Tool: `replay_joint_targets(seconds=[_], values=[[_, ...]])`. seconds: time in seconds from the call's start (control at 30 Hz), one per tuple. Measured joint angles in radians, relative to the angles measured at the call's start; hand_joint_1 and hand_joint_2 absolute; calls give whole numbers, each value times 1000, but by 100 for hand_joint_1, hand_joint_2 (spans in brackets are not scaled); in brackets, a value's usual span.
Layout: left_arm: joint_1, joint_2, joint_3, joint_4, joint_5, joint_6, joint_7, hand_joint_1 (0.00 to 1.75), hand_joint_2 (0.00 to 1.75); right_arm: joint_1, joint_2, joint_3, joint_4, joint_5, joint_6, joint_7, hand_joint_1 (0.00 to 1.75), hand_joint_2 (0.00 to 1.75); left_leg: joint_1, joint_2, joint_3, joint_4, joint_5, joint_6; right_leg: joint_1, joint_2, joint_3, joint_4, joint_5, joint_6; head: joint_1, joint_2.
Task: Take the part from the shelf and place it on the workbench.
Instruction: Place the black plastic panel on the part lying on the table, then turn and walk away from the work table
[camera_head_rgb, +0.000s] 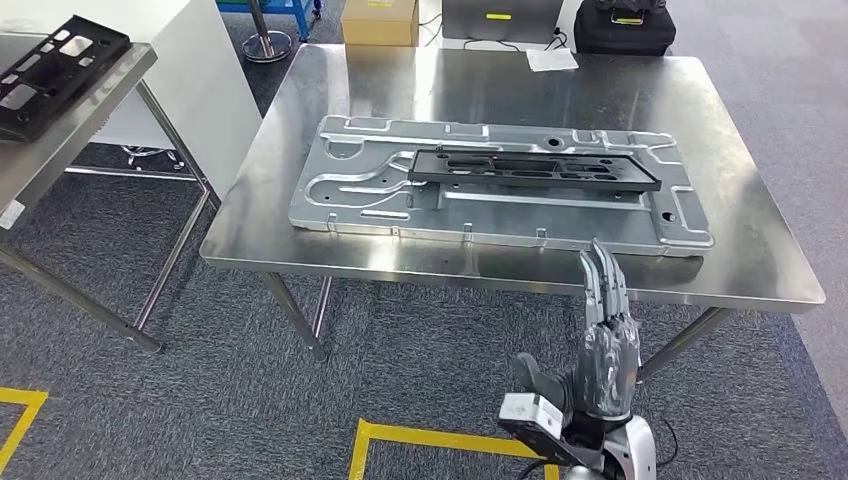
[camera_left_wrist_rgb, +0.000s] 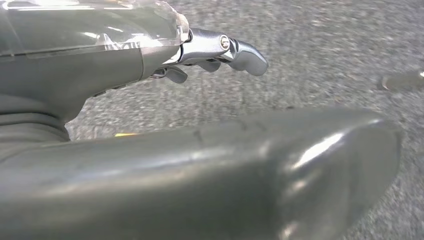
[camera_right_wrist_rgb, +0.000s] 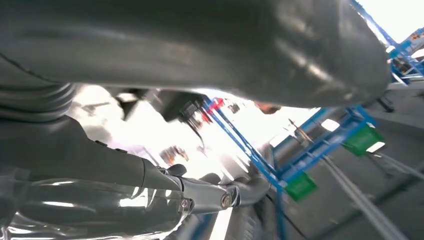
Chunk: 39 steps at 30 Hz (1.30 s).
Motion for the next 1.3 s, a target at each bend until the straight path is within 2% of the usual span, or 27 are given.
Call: replay_joint_targets(seconds=[0.03, 0.07, 0.13, 0.17, 0.2, 0.27, 0.3, 0.33, 0.37, 0.4, 0.47, 0.5, 0.53, 0.57, 0.63, 0.67, 0.7, 0.77, 0.8, 0.87, 0.93, 1.03, 1.07, 1.1, 1.13, 1.23, 1.3], values=[[2, -1, 5, 0, 3, 2, 0, 0, 0, 32, 3, 0, -11, -35, -3, -16, 0, 44, 1, 0, -6, 62, -33, -4, 1, -1, -17, 2, 12, 0, 0, 0], [3, -2, 11, 0, 4, 3, 0, 0, 0, 61, 5, 0, -19, -70, -4, -31, 0, 87, 1, 0, -3, 107, -41, -6, 1, -2, -34, 6, 23, 0, 0, 0], [6, -4, 22, 0, 8, 7, 0, 0, 0, 107, 11, 0, -28, -149, 11, -55, 0, 175, 1, 0, 45, 106, 6, -7, 2, -2, -71, 15, 44, 4, 0, 0], [6, -4, 27, 0, 10, 8, 0, 0, 0, 129, 16, -3, -30, -203, 28, -70, 0, 175, 1, 0, 94, 55, 29, -4, 2, -2, -87, 21, 54, 7, 0, 0], [6, -5, 32, 0, 12, 9, 1, 0, 0, 153, 24, -10, -30, -266, 53, -93, 0, 175, -1, -1, 158, -22, 33, -1, 3, -1, -102, 27, 62, 11, -1, 0], [6, -8, 45, 0, 14, 10, 2, 0, 0, 200, 51, -48, -18, -388, 130, -167, 0, 87, -7, -2, 257, -161, 7, 11, 4, -2, -116, 34, 80, 21, 0, 0], [7, -10, 52, 0, 14, 10, 3, 0, 0, 217, 73, -84, -3, -426, 183, -217, 0, 44, -10, -2, 278, -197, -5, 16, 4, -3, -117, 34, 90, 27, -1, 0], [10, -12, 60, 0, 13, 10, 4, 0, 0, 230, 98, -130, 20, -445, 242, -268, 0, 0, -11, -2, 275, -208, -2, 22, 4, -3, -118, 30, 101, 33, -1, 0], [13, -15, 68, 0, 12, 10, 5, 0, 0, 236, 126, -190, 52, -448, 307, -320, 0, 0, -9, 1, 265, -208, 10, 29, 3, -1, -120, 27, 106, 39, -2, 0], [14, -18, 76, 0, 10, 10, 5, 0, 0, 236, 155, -257, 92, -443, 367, -366, 0, 0, -7, 4, 254, -211, 22, 37, 2, 2, -128, 35, 90, 44, -4, 0], [15, -25, 92, 0, 4, 11, 6, 0, 0, 225, 206, -405, 192, -432, 452, -422, 0, 0, -3, 9, 223, -214, 51, 53, -2, 7, -151, 101, -1, 54, -3, 0], [15, -26, 98, 0, 1, 12, 6, 0, 0, 215, 225, -476, 247, -430, 476, -432, 0, 0, -4, 9, 205, -214, 64, 57, -3, 8, -164, 160, -58, 58, -2, 0], [16, -28, 104, 0, -1, 13, 6, 0, 0, 202, 239, -544, 304, -427, 494, -434, 0, 0, -4, 9, 188, -214, 76, 58, -4, 8, -174, 224, -95, 61, -2, 0], [17, -29, 109, 0, -3, 15, 6, 0, 0, 186, 250, -609, 364, -421, 507, -434, 0, 0, -5, 10, 171, -213, 88, 57, -5, 8, -179, 280, -99, 64, -1, 0], [19, -33, 120, 0, -10, 20, 7, 0, 0, 144, 266, -739, 499, -387, 507, -428, 0, 0, -5, 7, 137, -208, 110, 51, -5, 9, -154, 319, -33, 64, -1, 0], [19, -35, 125, 0, -14, 24, 9, 0, 0, 122, 271, -802, 571, -358, 491, -423, 0, 0, -5, 5, 122, -205, 121, 47, -5, 15, -117, 289, 3, 62, -1, 0], [19, -37, 129, 0, -18, 27, 11, 0, 0, 98, 275, -863, 645, -318, 460, -412, 0, 0, -6, 1, 110, -201, 129, 42, -5, 28, -59, 224, 12, 56, -2, 0], [15, -40, 137, -1, -27, 37, 22, 0, 0, 52, 277, -979, 800, -216, 371, -369, 0, 0, -9, -8, 94, -192, 144, 32, -4, 53, 59, 58, -36, 44, -2, 0], [12, -41, 142, -1, -30, 44, 31, 0, 0, 29, 276, -1033, 879, -168, 326, -335, 0, 0, -10, -12, 89, -189, 152, 27, -3, 57, 94, 1, -65, 40, -2, 0], [11, -41, 152, -1, -35, 57, 54, 0, 0, -9, 275, -1123, 1018, -107, 264, -262, 0, 0, -10, -20, 80, -185, 163, 15, -3, 43, 104, -32, -79, 32, -2, 0], [15, -41, 161, -1, -36, 70, 81, 0, 0, -34, 272, -1190, 1131, -74, 231, -179, 0, 0, -6, -16, 62, -151, 132, 6, -5, 26, 96, -31, -68, 17, -3, 0], [18, -43, 176, 0, -37, 88, 120, 0, 0, -58, 268, -1260, 1265, -41, 214, -44, 0, 0, -1, -3, -8, 35, 13, -6, 0, -2, 78, -27, -56, 5, -4, 0], [18, -44, 180, 0, -38, 93, 129, 0, 0, -66, 267, -1280, 1303, -33, 214, -1, 0, 0, -1, -2, -25, 91, -9, -9, 3, -11, 70, -23, -53, 4, -4, 0], [20, -44, 184, 0, -39, 97, 136, 0, 0, -74, 266, -1299, 1335, -27, 216, 37, 0, 0, -1, -1, -24, 112, -10, -9, 5, -19, 64, -19, -52, 3, -4, 0], [21, -44, 188, 0, -41, 99, 141, 0, 0, -81, 266, -1316, 1364, -23, 219, 70, 0, 0, -2, 0, -1, 91, 7, -6, 8, -28, 61, -16, -52, 3, -4, 0], [23, -44, 198, -1, -46, 102, 146, 0, 0, -100, 266, -1355, 1427, -19, 234, 139, 0, 0, -14, 32, 130, -108, 72, 20, 17, -51, 59, -11, -53, 5, -4, 0], [22, -44, 201, -1, -49, 102, 146, 0, 0, -108, 266, -1373, 1456, -19, 247, 158, 0, 0, -25, 54, 167, -177, 77, 36, 18, -66, 59, -11, -53, 11, -3, 0]])
